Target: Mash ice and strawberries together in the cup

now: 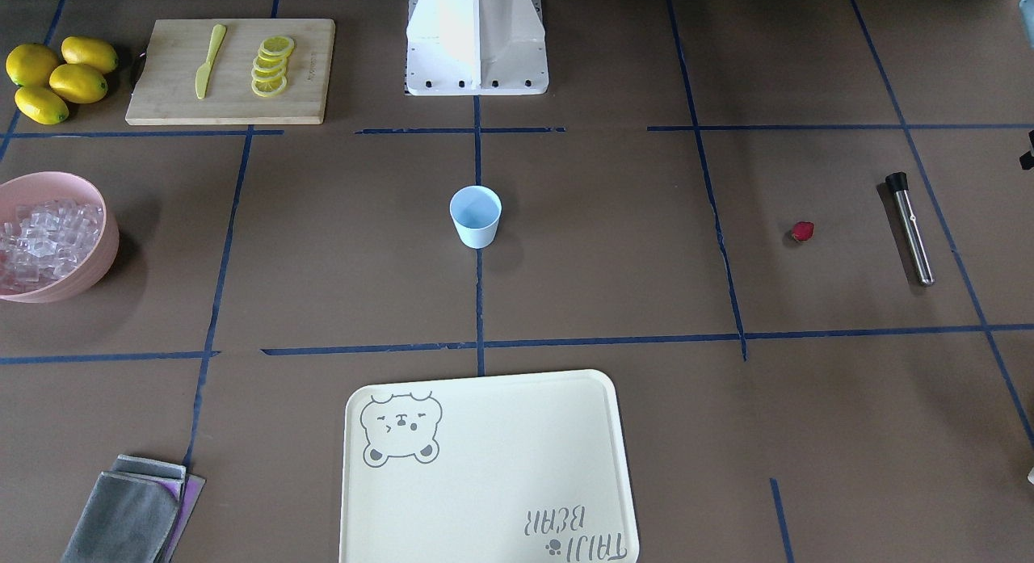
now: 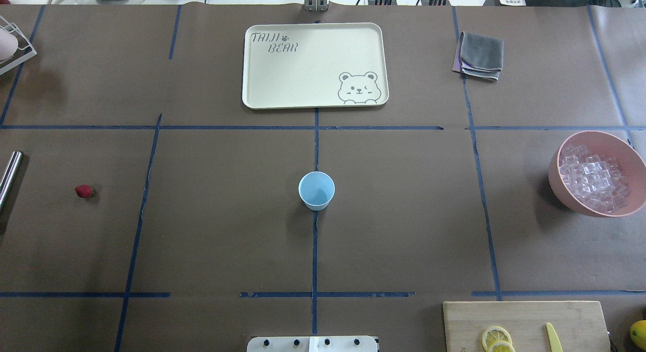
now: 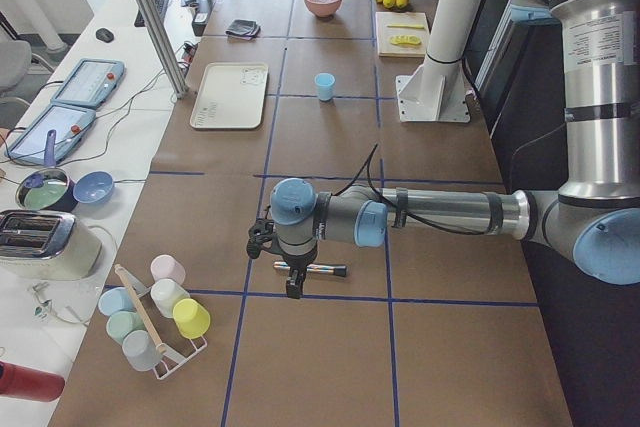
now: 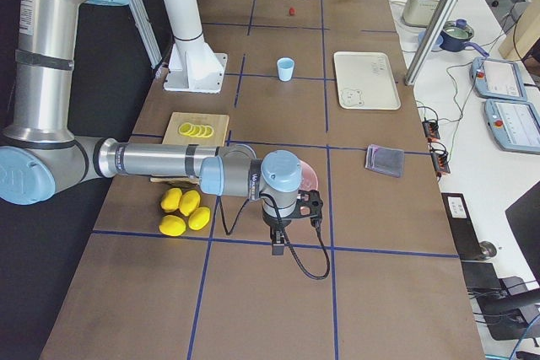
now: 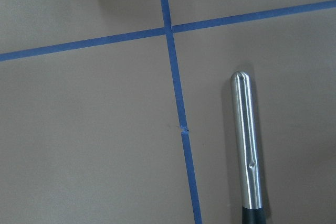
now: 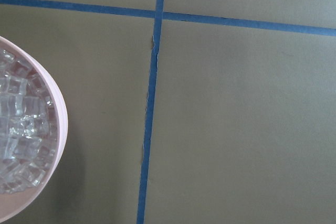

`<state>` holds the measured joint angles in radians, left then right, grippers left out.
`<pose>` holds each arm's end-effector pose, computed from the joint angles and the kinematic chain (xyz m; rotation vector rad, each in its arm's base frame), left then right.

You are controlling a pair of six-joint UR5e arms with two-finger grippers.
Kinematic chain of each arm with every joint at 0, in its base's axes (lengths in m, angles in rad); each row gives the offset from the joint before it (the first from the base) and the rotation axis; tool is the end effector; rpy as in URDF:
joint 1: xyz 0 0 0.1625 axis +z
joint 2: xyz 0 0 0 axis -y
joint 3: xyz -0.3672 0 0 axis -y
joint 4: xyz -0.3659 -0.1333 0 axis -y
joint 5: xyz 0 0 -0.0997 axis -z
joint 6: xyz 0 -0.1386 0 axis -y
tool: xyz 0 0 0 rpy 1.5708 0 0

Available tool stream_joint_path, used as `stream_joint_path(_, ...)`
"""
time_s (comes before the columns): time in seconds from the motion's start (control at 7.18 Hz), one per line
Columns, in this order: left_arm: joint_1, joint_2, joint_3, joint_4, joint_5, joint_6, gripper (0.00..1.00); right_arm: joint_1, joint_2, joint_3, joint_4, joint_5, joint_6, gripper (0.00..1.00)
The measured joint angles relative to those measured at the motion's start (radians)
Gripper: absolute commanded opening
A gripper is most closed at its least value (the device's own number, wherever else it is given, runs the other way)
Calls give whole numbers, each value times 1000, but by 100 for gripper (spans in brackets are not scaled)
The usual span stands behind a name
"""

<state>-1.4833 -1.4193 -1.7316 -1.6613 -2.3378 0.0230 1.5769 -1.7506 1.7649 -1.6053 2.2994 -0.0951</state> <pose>-0.0003 -0.4213 0.6114 0.0702 0.7697 0.1432 0.0434 -0.3975 0.6240 0.0176 -0.7288 -0.0777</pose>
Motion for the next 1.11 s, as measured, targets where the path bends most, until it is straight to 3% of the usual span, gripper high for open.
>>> stream_joint_path(0.56, 0, 0, 2, 2, 0, -1, 100, -7, 50, 27, 5, 3, 15, 99)
stream_joint_path(1.11, 0, 0, 1, 1, -1, -2, 100, -128, 148, 44, 53, 109, 112, 99)
